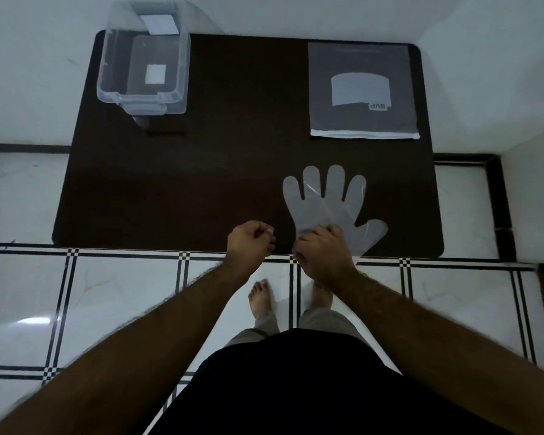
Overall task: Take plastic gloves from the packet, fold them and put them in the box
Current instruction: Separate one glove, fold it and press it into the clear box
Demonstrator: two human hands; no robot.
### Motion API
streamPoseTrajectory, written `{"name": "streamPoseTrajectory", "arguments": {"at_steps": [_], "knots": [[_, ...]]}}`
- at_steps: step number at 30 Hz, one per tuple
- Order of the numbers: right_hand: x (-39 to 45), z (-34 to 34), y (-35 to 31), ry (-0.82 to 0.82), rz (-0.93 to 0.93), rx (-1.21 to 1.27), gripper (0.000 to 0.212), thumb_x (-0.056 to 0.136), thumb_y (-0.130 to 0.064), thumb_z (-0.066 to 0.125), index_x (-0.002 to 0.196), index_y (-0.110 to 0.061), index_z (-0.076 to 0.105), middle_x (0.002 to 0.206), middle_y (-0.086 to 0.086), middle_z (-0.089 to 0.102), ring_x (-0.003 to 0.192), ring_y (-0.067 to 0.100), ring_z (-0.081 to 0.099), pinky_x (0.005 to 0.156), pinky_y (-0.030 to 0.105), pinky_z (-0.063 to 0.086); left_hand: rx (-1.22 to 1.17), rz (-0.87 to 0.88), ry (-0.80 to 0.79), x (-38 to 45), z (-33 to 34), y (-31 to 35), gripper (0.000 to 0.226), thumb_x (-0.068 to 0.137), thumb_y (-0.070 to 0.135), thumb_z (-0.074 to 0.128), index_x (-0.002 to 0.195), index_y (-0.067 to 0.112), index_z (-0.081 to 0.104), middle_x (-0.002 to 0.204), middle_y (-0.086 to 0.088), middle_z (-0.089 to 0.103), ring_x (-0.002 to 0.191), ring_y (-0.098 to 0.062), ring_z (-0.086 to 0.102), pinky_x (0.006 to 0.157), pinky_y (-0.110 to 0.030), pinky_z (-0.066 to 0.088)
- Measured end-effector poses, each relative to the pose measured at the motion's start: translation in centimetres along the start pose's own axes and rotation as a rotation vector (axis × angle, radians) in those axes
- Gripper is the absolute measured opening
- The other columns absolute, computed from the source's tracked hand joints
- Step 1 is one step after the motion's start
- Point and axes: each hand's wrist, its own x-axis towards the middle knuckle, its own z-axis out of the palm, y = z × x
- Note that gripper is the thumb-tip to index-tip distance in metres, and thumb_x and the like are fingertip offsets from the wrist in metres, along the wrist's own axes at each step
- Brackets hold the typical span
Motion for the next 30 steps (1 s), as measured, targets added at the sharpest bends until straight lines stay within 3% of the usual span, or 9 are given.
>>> {"name": "streamPoseTrajectory", "arguments": {"at_steps": [3, 7, 13, 16, 20, 25, 30], "knots": [[-0.7, 0.4, -0.3, 0.107, 0.113, 0.159, 0.015, 0.1, -0.035, 0.07, 0.098, -0.022, 0.077, 0.095, 0.0, 0.077, 0.094, 0.024, 0.069, 0.1, 0.045, 0.045, -0.126, -0.093, 0.015, -0.5, 0.5, 0.1, 0.011, 0.106, 0.014, 0.067, 0.102, 0.016, 0.078, 0.094, -0.006, 0.081, 0.087, -0.02, 0.081, 0.074, -0.031, 0.068], [-0.8, -0.2, -0.5, 0.259, 0.364, 0.647, 0.016, 0.104, -0.027, 0.069, 0.094, -0.016, 0.077, 0.081, -0.004, 0.071, 0.074, 0.011, 0.066, 0.076, 0.033, 0.057, -0.314, -0.207, -0.057, -1.2, 1.2, 0.5, 0.013, 0.107, 0.014, 0.066, 0.11, 0.008, 0.077, 0.102, -0.015, 0.082, 0.095, -0.029, 0.082, 0.082, -0.04, 0.069], [-1.1, -2.3, -0.5, 0.365, 0.509, 0.938, 0.01, 0.102, -0.023, 0.074, 0.092, -0.025, 0.076, 0.083, -0.01, 0.074, 0.081, 0.005, 0.072, 0.07, 0.014, 0.057, -0.534, -0.318, -0.21, -1.9, 3.3, 2.4, 0.024, 0.106, 0.021, 0.069, 0.119, 0.002, 0.074, 0.109, -0.018, 0.082, 0.102, -0.03, 0.081, 0.088, -0.041, 0.067], [-1.3, -2.7, -0.6, 0.35, 0.504, 1.079, 0.01, 0.103, -0.022, 0.073, 0.097, -0.02, 0.08, 0.089, -0.006, 0.079, 0.085, 0.007, 0.076, 0.077, 0.023, 0.063, -0.615, -0.314, -0.198, -1.9, 4.2, 3.4, 0.028, 0.098, 0.02, 0.079, 0.118, 0.0, 0.076, 0.107, -0.018, 0.083, 0.1, -0.03, 0.082, 0.088, -0.04, 0.067], [-1.7, -2.3, -0.4, 0.339, 0.564, 1.224, 0.009, 0.102, -0.014, 0.072, 0.103, -0.015, 0.081, 0.095, -0.001, 0.081, 0.092, 0.012, 0.079, 0.085, 0.032, 0.066, -0.684, -0.317, -0.152, -1.8, 4.9, 4.2, 0.024, 0.092, 0.002, 0.08, 0.114, -0.005, 0.076, 0.103, -0.018, 0.083, 0.097, -0.032, 0.082, 0.082, -0.036, 0.066], [-1.8, -2.1, -0.2, 0.341, 0.709, 1.33, 0.009, 0.096, -0.017, 0.081, 0.104, -0.015, 0.08, 0.1, -0.004, 0.081, 0.096, 0.007, 0.077, 0.089, 0.031, 0.066, -0.657, -0.33, -0.111, -1.5, 5.4, 4.0, 0.019, 0.093, -0.002, 0.077, 0.112, -0.003, 0.076, 0.101, -0.019, 0.083, 0.095, -0.032, 0.081, 0.075, -0.034, 0.066], [-2.1, -2.9, 0.1, 0.331, 0.866, 1.538, 0.006, 0.098, -0.016, 0.078, 0.104, -0.017, 0.079, 0.109, 0.001, 0.079, 0.106, 0.02, 0.075, 0.09, 0.039, 0.064, -0.665, -0.343, -0.08, -1.5, 5.5, 4.0, 0.016, 0.095, -0.001, 0.075, 0.111, 0.001, 0.076, 0.1, -0.017, 0.084, 0.091, -0.029, 0.081, 0.079, -0.036, 0.068]]}}
